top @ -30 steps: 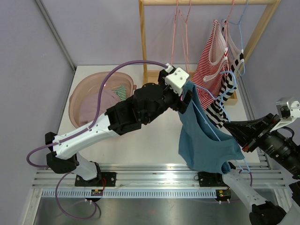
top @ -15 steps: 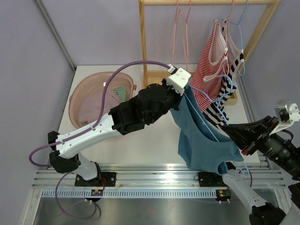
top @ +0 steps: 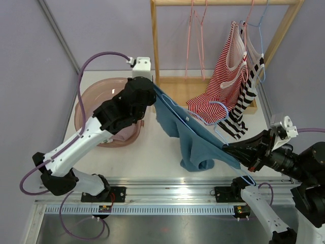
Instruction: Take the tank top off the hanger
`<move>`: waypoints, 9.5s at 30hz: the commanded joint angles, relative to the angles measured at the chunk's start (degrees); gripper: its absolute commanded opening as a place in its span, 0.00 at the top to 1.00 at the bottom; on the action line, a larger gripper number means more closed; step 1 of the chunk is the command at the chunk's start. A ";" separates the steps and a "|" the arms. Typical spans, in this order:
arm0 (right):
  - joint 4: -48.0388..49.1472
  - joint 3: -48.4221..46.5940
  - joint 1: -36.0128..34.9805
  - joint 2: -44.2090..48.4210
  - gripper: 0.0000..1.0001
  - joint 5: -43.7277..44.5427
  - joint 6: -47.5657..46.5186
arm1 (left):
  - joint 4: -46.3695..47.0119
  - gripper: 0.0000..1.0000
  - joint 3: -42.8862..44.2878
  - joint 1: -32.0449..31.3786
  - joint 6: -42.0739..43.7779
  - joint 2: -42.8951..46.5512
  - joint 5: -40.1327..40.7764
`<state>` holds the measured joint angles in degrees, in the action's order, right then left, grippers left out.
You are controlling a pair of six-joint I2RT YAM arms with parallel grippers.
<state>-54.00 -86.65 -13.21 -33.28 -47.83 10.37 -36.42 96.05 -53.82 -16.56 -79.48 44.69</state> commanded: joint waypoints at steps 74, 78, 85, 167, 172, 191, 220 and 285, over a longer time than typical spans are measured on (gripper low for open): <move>14.98 -46.57 0.03 -63.91 1.00 41.77 0.09 | -0.40 0.01 -35.49 -8.14 -9.20 26.13 -19.02; 9.54 -61.23 0.03 -74.62 1.00 40.63 -0.26 | -0.49 0.01 -36.20 -8.14 -8.84 25.43 -19.90; 13.73 -53.29 0.03 -71.59 1.00 39.40 1.14 | 2.75 0.01 -36.55 -8.49 -7.35 23.15 -23.32; 7.06 -24.34 0.12 -41.50 0.02 62.06 -5.18 | -8.06 0.01 -27.73 36.25 -2.96 26.54 -37.99; 8.82 -33.65 1.17 -51.08 0.11 64.89 -8.08 | -2.87 0.01 -37.33 35.89 -3.31 34.82 -44.32; 7.59 -53.79 6.80 -70.87 0.58 57.24 -13.97 | 0.65 0.01 -45.16 35.89 -1.99 38.26 -53.91; 16.11 -50.46 6.88 -61.74 1.00 45.99 -5.98 | 3.38 0.01 -46.39 35.81 -2.16 40.28 -58.57; 9.88 -5.81 6.80 0.41 1.00 14.60 11.87 | 17.70 0.54 -3.15 -13.94 12.34 1.09 -21.05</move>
<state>-50.46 -91.94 -6.48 -33.95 -35.05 20.88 -22.55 93.19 -67.72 -3.90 -77.89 23.18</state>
